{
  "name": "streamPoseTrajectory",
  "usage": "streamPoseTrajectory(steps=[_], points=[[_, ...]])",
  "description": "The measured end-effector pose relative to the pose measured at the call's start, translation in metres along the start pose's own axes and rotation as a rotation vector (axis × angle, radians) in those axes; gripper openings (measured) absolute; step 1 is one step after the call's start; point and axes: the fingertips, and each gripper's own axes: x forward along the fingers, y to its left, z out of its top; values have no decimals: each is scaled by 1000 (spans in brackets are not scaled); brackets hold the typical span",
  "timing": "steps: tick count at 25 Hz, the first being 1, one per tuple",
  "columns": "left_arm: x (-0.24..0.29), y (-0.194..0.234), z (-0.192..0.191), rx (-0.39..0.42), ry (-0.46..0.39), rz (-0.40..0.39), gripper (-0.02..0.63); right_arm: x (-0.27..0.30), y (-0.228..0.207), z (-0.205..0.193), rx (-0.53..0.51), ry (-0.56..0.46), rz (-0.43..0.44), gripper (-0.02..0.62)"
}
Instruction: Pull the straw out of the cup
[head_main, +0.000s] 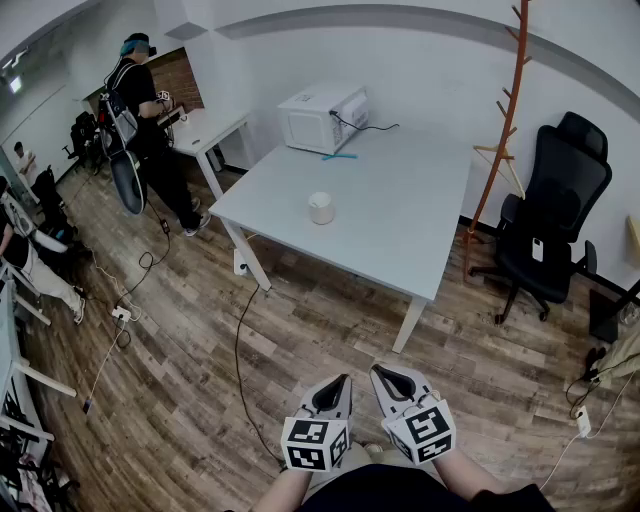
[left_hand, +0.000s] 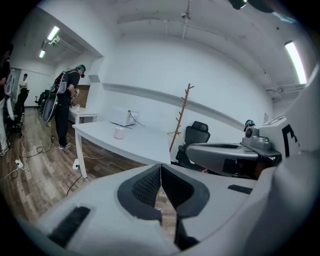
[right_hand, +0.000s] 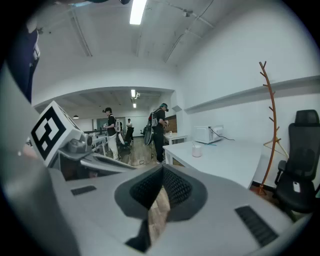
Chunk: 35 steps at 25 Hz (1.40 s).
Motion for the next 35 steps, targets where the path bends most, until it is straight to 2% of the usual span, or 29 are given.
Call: streamPoseTrajectory(steps=[8,23,29,35], points=[[-19,-23,-16,-14,-12,5,18,-25,16,-5,-34,-1,25,29],[-21,-47,-17,-2,-34,-14,18,-47,23,-3,-117,-40,39,29],[-21,-48,-20,-5,-33,-5,17,-46,15,-5,-42,-39,32,30],[-22,-44,-20,-19,-35,16,18,-44,13,-8,-52,-29,39,29]])
